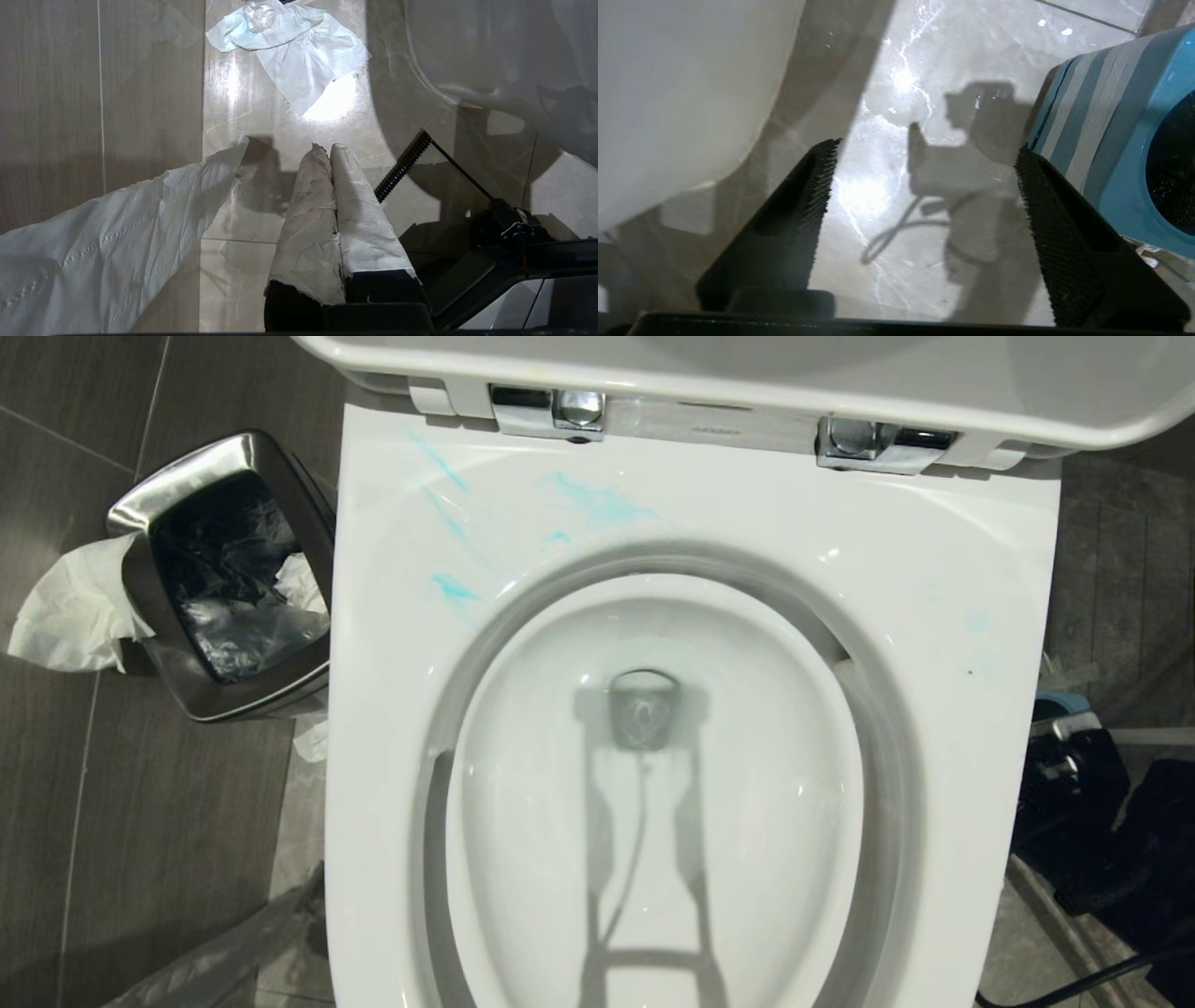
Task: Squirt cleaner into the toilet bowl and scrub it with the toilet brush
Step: Pour in the cleaning agent
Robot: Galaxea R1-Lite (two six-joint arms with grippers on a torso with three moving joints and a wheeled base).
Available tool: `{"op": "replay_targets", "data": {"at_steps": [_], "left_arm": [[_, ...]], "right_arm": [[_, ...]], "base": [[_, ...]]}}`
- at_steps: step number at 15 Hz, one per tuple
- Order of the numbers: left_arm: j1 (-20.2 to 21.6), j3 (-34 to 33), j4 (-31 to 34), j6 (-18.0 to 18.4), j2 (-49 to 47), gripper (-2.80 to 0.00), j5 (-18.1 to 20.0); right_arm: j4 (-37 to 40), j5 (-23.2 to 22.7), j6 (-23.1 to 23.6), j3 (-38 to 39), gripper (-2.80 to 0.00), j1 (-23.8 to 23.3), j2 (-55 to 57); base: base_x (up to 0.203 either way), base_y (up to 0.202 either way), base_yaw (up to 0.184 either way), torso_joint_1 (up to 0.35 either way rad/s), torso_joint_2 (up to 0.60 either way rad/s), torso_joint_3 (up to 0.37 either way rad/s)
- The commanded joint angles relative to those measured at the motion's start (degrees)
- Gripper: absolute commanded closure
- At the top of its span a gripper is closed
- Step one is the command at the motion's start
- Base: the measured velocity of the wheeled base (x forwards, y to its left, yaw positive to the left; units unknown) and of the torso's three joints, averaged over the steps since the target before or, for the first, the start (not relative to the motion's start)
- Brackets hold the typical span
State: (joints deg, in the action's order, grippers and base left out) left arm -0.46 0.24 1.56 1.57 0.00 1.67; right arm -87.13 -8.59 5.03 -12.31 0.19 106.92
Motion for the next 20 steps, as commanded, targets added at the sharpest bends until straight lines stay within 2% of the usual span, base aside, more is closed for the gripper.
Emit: {"op": "replay_targets", "data": {"at_steps": [1,5,10,20], "left_arm": [[0.02,0.02,0.02,0.01,-0.09,0.0,0.0],[0.02,0.02,0.02,0.01,-0.09,0.0,0.0],[0.02,0.02,0.02,0.01,-0.09,0.0,0.0],[0.02,0.02,0.02,0.01,-0.09,0.0,0.0]], "right_arm": [[-0.54,-0.05,0.56,-1.14,-2.8,-0.19,0.77],[-0.54,0.86,0.4,-10.0,-2.8,-0.23,3.02],[-0.54,1.08,0.44,-14.71,-2.8,-0.36,7.22],[-0.54,1.04,0.07,-36.77,-2.8,-0.71,19.6]], "base": [[0.0,0.0,0.0,0.0,0.0,0.0],[0.0,0.0,0.0,0.0,0.0,0.0],[0.0,0.0,0.0,0.0,0.0,0.0],[0.0,0.0,0.0,0.0,0.0,0.0]]}}
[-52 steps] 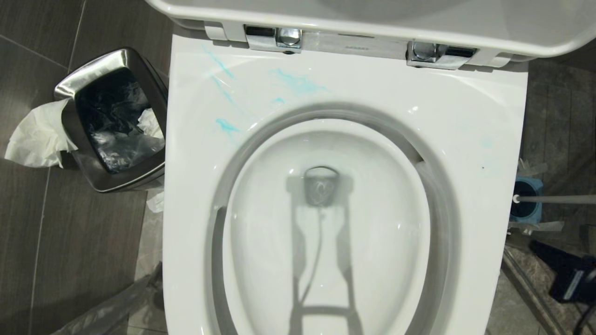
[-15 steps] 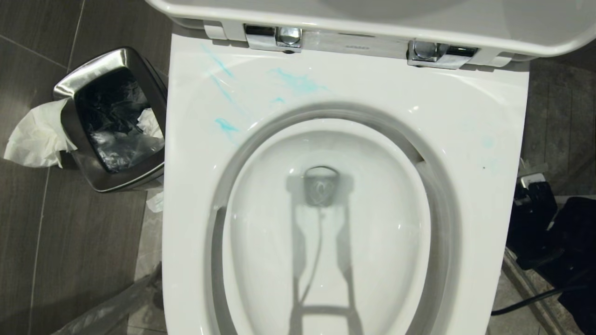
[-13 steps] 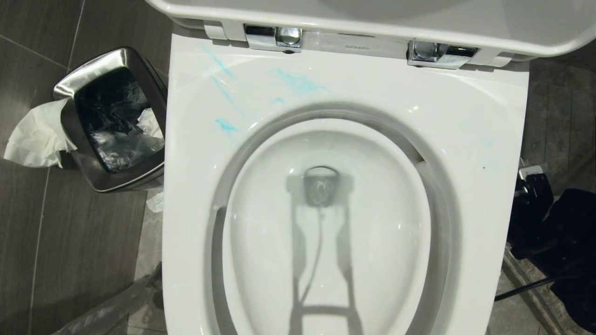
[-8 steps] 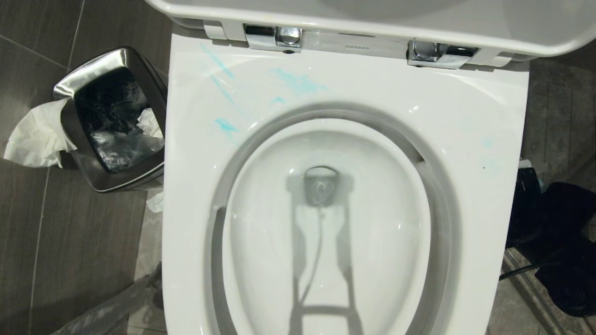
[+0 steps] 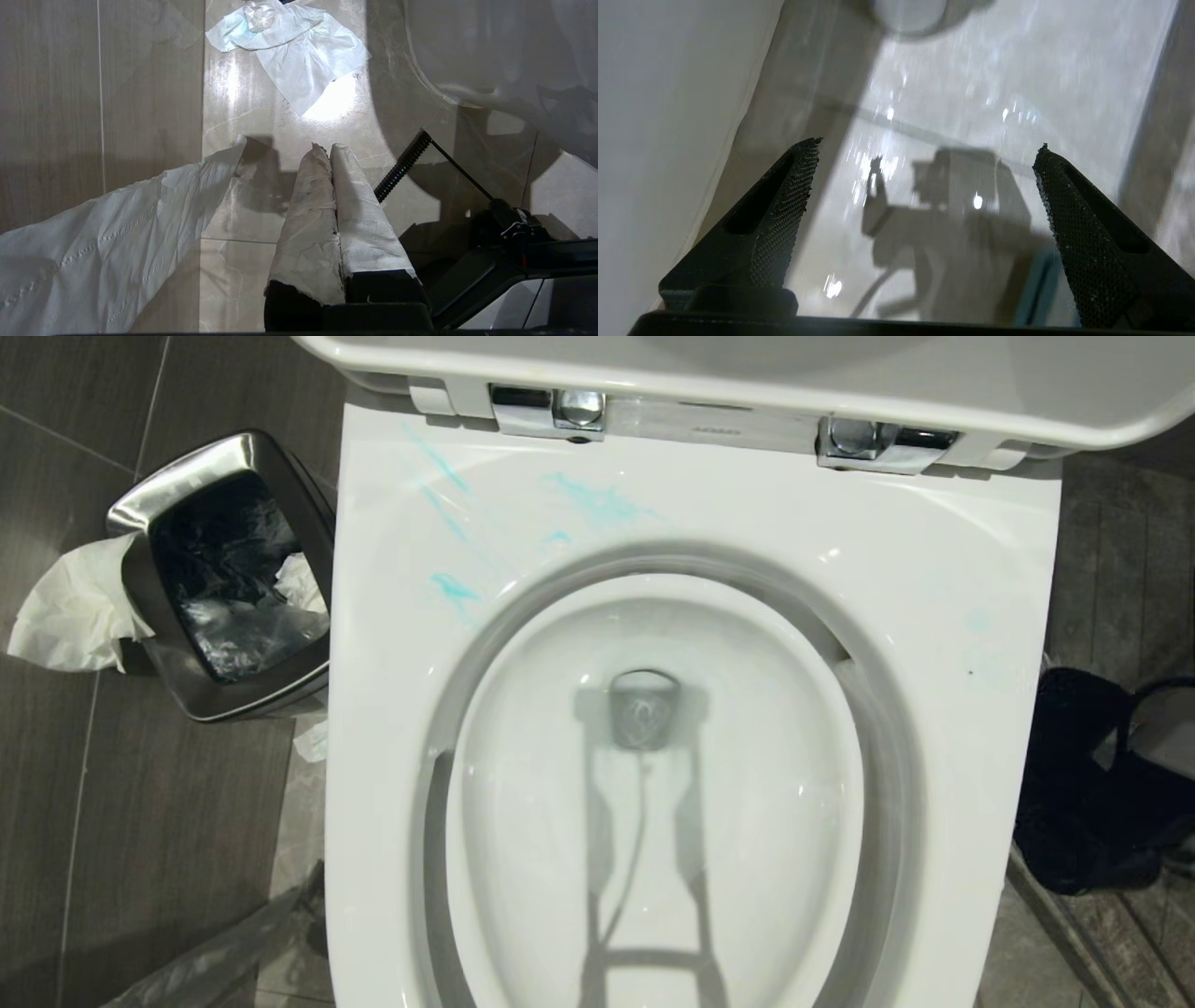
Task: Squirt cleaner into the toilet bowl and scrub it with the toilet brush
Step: Pour in the cleaning agent
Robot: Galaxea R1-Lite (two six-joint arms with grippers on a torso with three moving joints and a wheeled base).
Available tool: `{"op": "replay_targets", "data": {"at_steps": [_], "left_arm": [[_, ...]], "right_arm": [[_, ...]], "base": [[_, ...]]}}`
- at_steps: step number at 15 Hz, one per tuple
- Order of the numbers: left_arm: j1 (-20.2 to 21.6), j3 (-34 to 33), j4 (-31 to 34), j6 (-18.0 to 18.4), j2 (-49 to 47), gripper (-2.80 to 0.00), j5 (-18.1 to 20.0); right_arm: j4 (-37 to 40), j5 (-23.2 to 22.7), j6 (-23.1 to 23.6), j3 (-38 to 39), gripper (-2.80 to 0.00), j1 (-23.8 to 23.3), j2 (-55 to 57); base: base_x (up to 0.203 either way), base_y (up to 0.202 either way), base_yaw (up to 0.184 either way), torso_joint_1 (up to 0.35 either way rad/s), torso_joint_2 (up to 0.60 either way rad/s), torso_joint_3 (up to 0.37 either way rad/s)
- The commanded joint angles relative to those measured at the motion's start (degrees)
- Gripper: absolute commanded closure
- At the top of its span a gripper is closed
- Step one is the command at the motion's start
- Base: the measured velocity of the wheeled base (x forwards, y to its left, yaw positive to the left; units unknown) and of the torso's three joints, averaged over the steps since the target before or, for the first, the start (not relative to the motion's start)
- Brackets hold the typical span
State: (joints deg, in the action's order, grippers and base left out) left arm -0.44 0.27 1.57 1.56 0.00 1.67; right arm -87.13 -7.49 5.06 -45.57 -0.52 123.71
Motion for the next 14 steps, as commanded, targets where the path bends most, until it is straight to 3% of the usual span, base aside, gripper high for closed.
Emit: {"op": "replay_targets", "data": {"at_steps": [1,5,14], "left_arm": [[0.0,0.0,0.01,0.02,-0.09,0.0,0.0],[0.0,0.0,0.01,0.02,-0.09,0.0,0.0],[0.0,0.0,0.01,0.02,-0.09,0.0,0.0]], "right_arm": [[-0.54,-0.11,-0.05,-5.8,-2.8,0.0,3.32],[-0.54,-0.54,-0.34,-13.65,-2.8,0.61,2.98],[-0.54,-0.6,-0.23,-20.44,-2.8,4.04,1.61]], "base": [[0.0,0.0,0.0,0.0,0.0,0.0],[0.0,0.0,0.0,0.0,0.0,0.0],[0.0,0.0,0.0,0.0,0.0,0.0]]}}
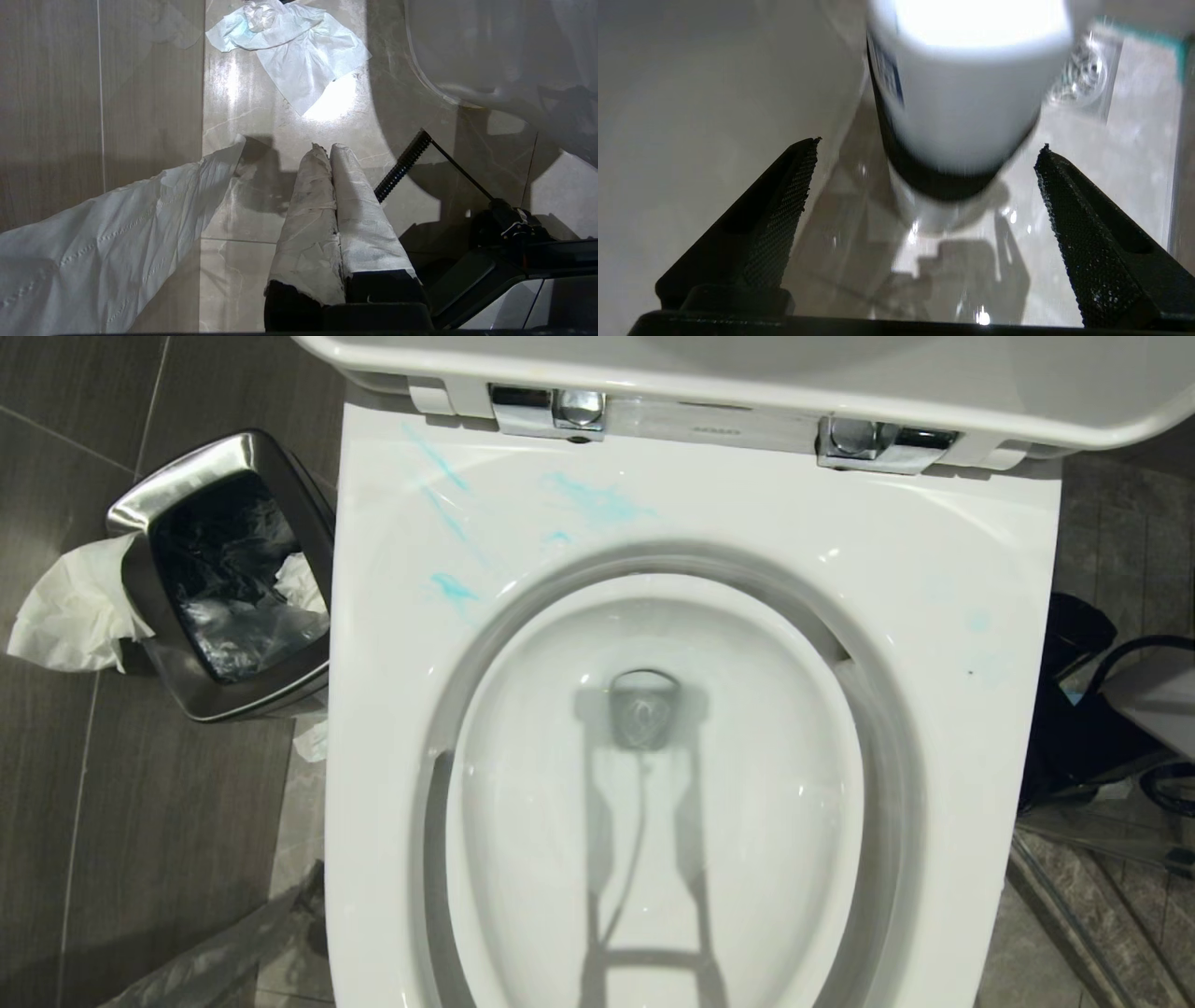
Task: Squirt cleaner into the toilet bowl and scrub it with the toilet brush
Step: Pour in the cleaning agent
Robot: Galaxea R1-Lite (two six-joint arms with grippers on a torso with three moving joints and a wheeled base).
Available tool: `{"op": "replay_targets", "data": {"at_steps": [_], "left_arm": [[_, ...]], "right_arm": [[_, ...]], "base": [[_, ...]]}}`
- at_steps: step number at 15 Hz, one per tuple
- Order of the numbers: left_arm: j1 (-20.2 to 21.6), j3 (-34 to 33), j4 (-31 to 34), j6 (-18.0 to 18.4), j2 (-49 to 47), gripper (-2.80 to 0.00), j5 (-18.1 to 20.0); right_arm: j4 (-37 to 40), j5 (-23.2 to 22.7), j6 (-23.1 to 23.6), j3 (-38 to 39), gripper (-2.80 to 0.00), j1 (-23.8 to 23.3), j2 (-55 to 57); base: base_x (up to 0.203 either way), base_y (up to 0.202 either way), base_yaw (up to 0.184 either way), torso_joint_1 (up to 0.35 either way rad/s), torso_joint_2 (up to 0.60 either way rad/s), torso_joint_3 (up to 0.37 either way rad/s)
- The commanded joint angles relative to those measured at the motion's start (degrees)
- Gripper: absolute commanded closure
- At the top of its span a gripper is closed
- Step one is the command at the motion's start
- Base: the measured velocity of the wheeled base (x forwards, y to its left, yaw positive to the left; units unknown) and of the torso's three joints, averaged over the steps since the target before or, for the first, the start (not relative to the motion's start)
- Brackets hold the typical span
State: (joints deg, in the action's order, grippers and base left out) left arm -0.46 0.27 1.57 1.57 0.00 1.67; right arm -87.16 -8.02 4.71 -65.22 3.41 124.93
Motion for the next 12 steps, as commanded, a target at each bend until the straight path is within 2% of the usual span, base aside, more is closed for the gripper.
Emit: {"op": "replay_targets", "data": {"at_steps": [1,7,10,12], "left_arm": [[0.02,0.0,0.01,0.01,-0.09,0.0,0.0],[-0.03,0.0,0.01,0.01,-0.09,0.0,0.0],[0.02,0.0,0.01,0.01,-0.09,0.0,0.0],[0.02,0.0,0.01,0.01,-0.09,0.0,0.0]], "right_arm": [[-0.5,-0.06,0.22,-0.96,-2.8,0.1,0.67],[-0.5,-0.51,1.09,-3.34,-2.8,-0.32,2.45],[-0.5,-4.02,3.47,-5.05,-2.8,-0.98,3.71],[-0.5,-4.3,3.73,-7.23,-2.8,-1.29,4.75]], "base": [[0.0,0.0,0.0,0.0,0.0,0.0],[0.0,0.0,0.0,0.0,0.0,0.0],[0.0,0.0,0.0,0.0,0.0,0.0],[0.0,0.0,0.0,0.0,0.0,0.0]]}}
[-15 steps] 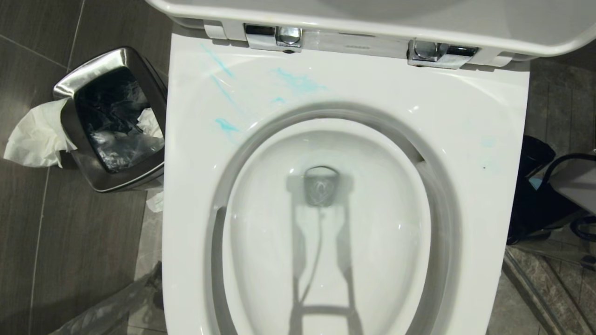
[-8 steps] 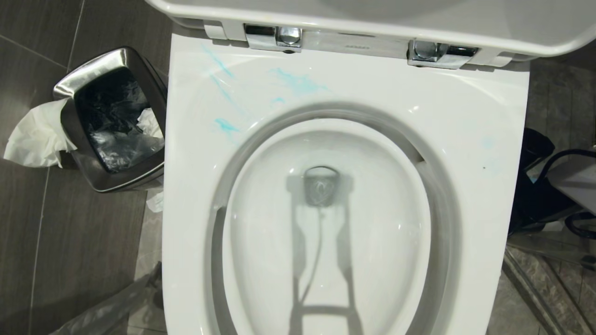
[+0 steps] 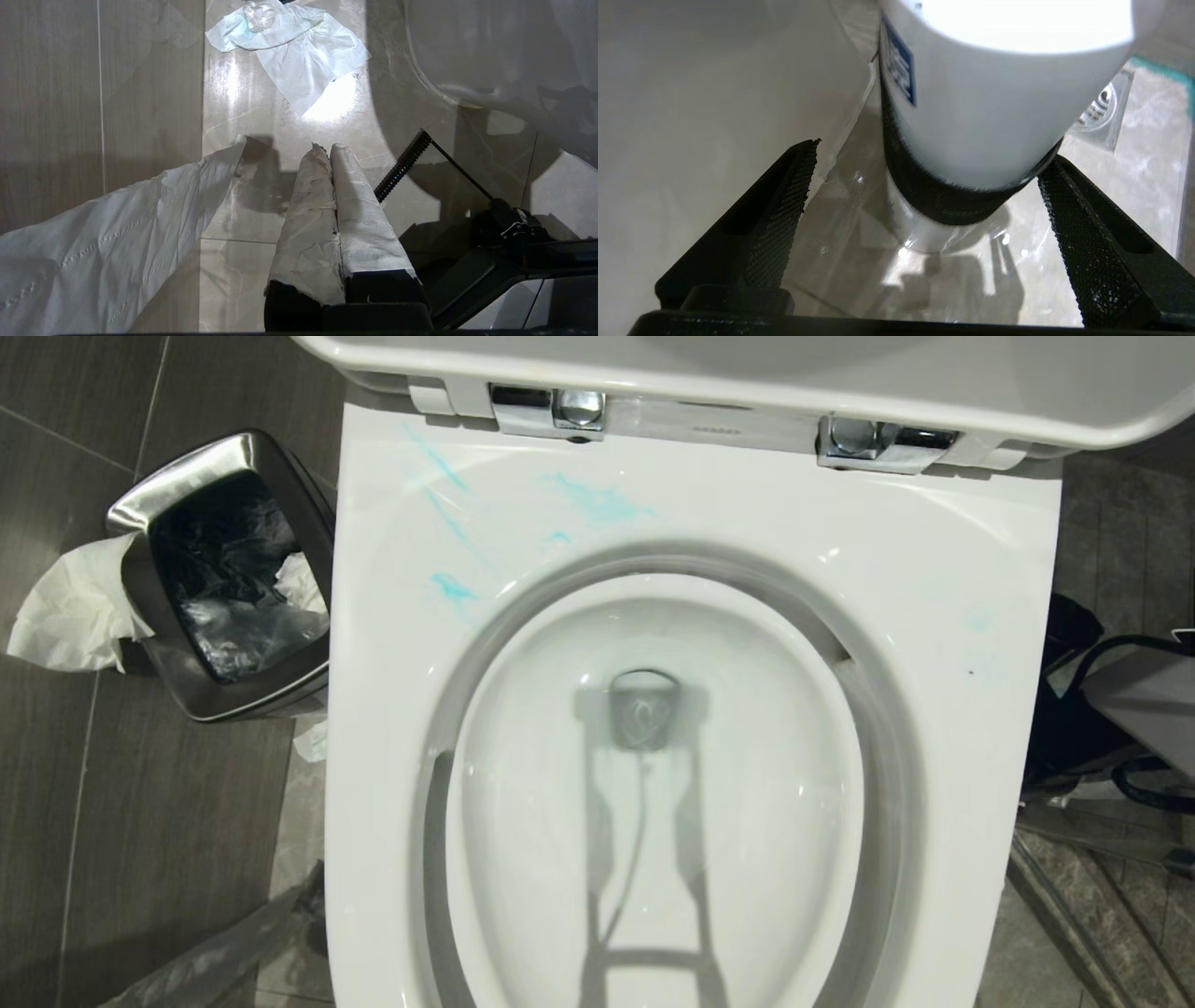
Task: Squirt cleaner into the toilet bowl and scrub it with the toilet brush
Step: Pour in the cleaning agent
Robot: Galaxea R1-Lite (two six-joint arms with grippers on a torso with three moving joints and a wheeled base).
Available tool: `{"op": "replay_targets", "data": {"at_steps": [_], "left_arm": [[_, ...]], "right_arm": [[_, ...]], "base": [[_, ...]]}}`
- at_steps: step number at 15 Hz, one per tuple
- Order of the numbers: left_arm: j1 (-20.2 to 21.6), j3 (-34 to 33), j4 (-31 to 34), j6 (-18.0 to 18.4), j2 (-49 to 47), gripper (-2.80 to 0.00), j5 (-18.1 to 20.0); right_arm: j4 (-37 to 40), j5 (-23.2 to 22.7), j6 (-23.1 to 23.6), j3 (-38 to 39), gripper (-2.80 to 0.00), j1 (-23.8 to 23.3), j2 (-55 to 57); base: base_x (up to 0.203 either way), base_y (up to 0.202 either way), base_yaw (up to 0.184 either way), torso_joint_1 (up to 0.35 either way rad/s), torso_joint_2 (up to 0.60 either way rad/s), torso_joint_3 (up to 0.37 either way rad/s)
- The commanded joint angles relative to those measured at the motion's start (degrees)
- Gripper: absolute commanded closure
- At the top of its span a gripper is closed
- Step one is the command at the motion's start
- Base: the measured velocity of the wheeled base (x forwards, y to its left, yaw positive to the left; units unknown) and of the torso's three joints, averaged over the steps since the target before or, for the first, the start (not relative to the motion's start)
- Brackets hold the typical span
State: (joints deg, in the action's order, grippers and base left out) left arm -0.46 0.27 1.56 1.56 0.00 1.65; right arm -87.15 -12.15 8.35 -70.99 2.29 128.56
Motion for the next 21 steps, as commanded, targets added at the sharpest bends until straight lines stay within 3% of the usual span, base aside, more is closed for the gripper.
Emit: {"op": "replay_targets", "data": {"at_steps": [1,21], "left_arm": [[0.0,0.0,0.02,0.02,-0.09,0.0,0.02],[0.02,0.0,0.02,0.02,-0.09,0.0,0.02]], "right_arm": [[-0.51,-0.23,0.14,-2.41,-2.8,-0.28,1.58],[-0.51,-0.91,-2.44,-14.26,-2.8,0.77,7.76]], "base": [[0.0,0.0,0.0,0.0,0.0,0.0],[0.0,0.0,0.0,0.0,0.0,0.0]]}}
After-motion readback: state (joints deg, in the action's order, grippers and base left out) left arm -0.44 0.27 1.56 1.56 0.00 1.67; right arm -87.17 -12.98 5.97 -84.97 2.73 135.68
